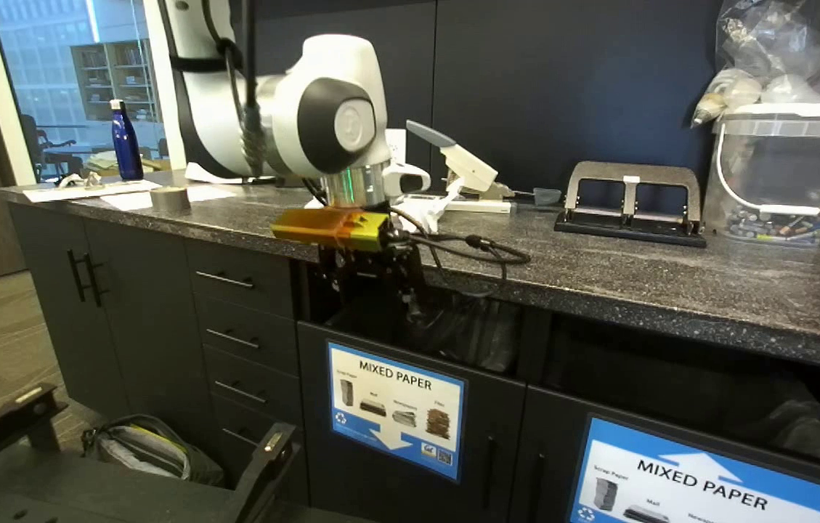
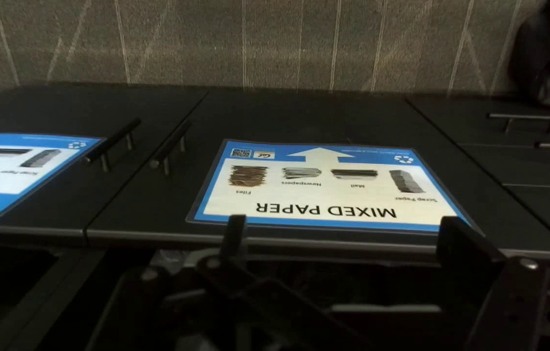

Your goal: Put the papers on the countertop in the trash cans

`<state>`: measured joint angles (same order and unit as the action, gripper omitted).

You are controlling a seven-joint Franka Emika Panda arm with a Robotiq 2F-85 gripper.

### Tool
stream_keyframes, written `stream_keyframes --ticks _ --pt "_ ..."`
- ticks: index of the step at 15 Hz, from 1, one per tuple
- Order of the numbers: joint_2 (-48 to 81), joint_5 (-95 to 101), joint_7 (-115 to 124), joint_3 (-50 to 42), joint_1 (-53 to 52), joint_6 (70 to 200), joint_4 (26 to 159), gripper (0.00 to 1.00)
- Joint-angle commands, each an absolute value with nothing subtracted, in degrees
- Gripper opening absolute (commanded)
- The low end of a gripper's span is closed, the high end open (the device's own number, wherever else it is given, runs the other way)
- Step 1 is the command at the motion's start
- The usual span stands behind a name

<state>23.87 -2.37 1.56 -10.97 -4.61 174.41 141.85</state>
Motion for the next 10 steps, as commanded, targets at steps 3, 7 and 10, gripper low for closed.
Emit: stream_keyframes --ticks 3,7,10 --pt "8.7 13.5 10.3 -18.7 -12.5 155.1 139.1 1.0" --pt "8.2 12.1 0.0 -11.8 -4.3 145.5 130.6 1.0" --pt "10.4 8.9 -9.0 -8.5 -0.3 142.0 124.1 1.0"
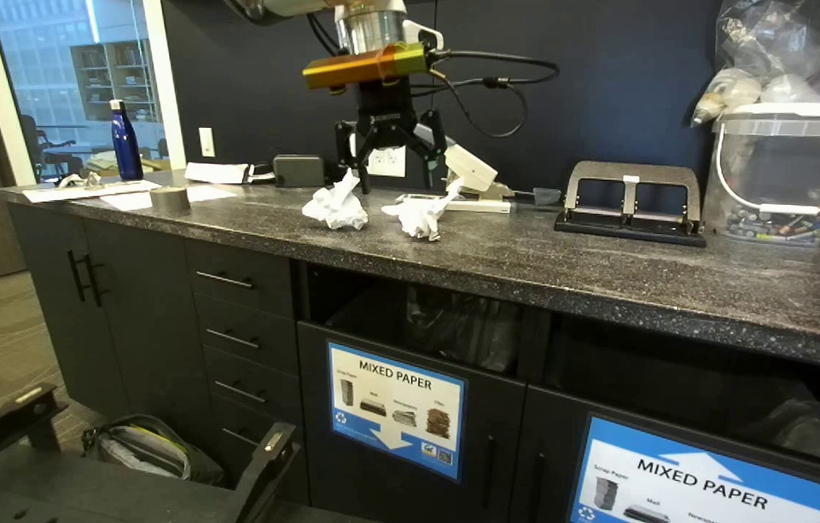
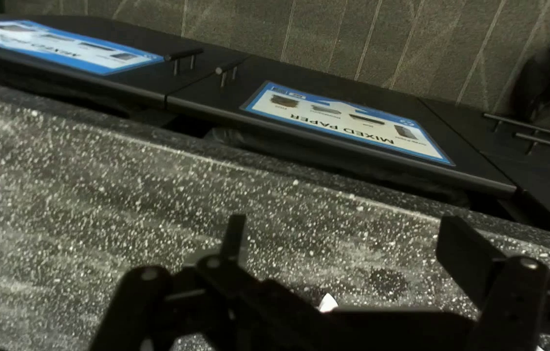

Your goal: Put the papers on the countertop in the trash cans

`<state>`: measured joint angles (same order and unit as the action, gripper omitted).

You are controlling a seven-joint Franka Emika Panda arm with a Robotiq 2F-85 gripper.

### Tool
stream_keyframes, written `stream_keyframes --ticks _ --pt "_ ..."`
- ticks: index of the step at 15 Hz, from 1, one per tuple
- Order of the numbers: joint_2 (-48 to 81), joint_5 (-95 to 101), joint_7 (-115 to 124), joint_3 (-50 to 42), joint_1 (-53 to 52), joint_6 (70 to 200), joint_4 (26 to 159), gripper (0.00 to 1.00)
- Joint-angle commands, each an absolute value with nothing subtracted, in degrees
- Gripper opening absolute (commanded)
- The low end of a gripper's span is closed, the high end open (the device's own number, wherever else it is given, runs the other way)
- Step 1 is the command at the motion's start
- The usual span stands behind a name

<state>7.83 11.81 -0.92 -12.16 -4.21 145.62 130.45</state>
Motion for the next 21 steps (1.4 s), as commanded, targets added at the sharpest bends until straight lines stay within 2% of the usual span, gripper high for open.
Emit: stream_keyframes --ticks 1,10,15,21 --pt "11.4 7.6 -12.6 -7.4 0.7 141.3 122.4 1.0" --pt "23.7 1.0 -33.8 1.5 6.0 139.7 109.8 1.0" --pt "29.7 5.1 -33.0 1.5 5.6 140.5 103.4 1.0" --pt "30.0 9.4 -30.3 0.3 5.1 138.7 100.7 1.0"
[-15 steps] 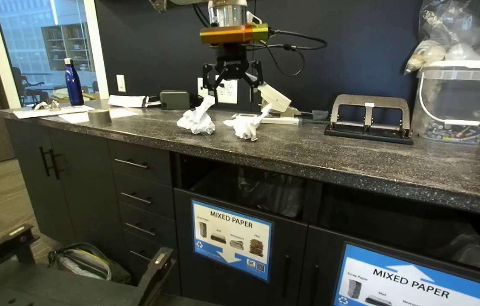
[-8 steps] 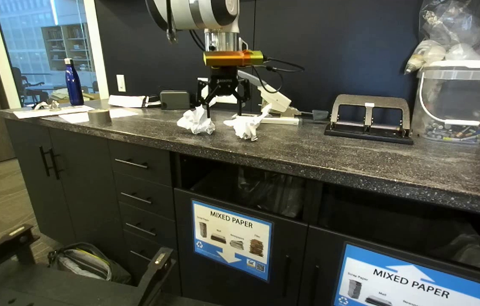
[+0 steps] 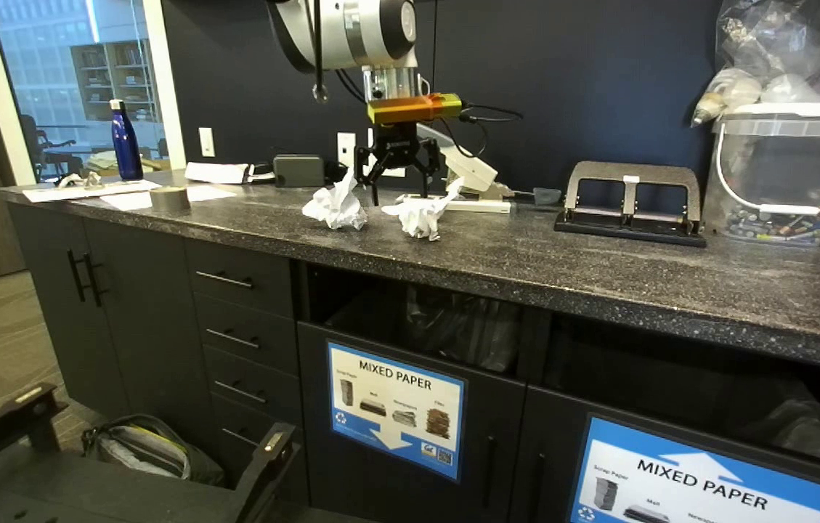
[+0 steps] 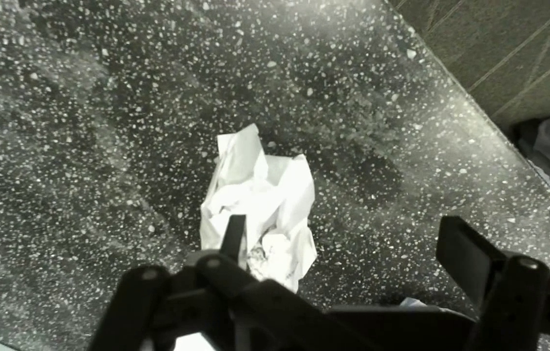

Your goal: Put the papers on the countertop in the trash cans

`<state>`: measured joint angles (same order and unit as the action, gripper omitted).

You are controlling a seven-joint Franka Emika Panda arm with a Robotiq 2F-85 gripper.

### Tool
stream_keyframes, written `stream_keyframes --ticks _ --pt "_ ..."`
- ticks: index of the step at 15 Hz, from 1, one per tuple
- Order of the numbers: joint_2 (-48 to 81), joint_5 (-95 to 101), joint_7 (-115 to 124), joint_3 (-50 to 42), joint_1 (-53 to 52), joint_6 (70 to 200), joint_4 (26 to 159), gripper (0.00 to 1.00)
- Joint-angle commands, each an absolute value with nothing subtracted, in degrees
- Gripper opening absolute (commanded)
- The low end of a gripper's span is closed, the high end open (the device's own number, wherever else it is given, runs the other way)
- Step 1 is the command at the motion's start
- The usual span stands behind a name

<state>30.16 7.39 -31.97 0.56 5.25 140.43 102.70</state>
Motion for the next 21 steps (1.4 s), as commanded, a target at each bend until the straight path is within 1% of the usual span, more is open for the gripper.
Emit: stream_keyframes --ticks 1,11,21 --pt "30.1 9.5 -30.8 0.5 5.4 138.0 100.3 1.0" --pt "37.5 8.7 -33.3 0.9 8.9 139.1 91.5 1.0" --pt "44.3 2.3 -38.6 4.7 13.3 130.1 82.6 1.0"
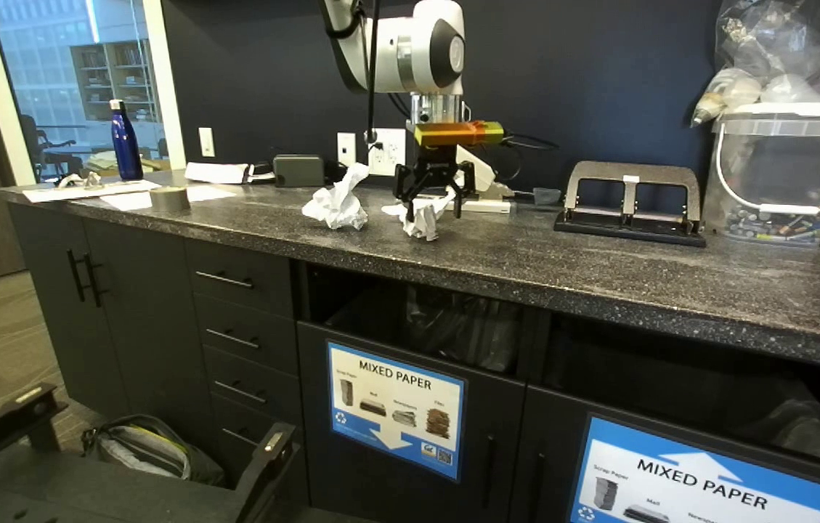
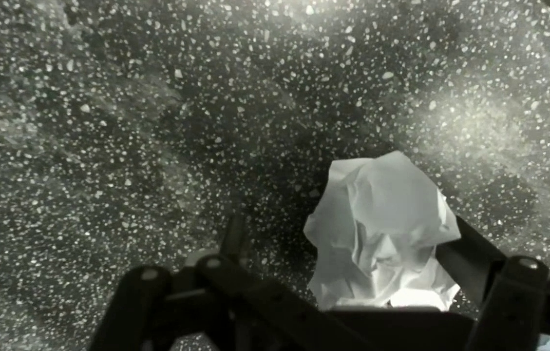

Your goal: Put the papers on the countertop in the trash cans

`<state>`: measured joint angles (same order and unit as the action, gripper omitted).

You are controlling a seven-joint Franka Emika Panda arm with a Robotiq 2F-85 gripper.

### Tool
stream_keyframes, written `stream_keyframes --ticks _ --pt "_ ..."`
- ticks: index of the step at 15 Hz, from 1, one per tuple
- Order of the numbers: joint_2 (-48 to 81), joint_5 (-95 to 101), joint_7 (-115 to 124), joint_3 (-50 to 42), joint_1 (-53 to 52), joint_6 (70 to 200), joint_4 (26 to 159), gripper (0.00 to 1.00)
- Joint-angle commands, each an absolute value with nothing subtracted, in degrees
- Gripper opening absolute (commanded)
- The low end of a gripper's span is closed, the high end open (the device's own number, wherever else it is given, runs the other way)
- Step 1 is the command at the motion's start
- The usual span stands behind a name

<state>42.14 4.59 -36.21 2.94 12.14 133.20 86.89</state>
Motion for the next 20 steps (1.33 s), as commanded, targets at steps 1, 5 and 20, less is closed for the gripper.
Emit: stream_keyframes --ticks 1,5,20 --pt "44.7 1.6 -38.7 4.8 13.5 130.1 82.3 1.0" --pt "45.5 -0.6 -39.1 5.3 14.1 128.7 81.6 0.58" --pt "29.7 -3.2 -22.4 1.8 13.5 129.4 108.3 0.11"
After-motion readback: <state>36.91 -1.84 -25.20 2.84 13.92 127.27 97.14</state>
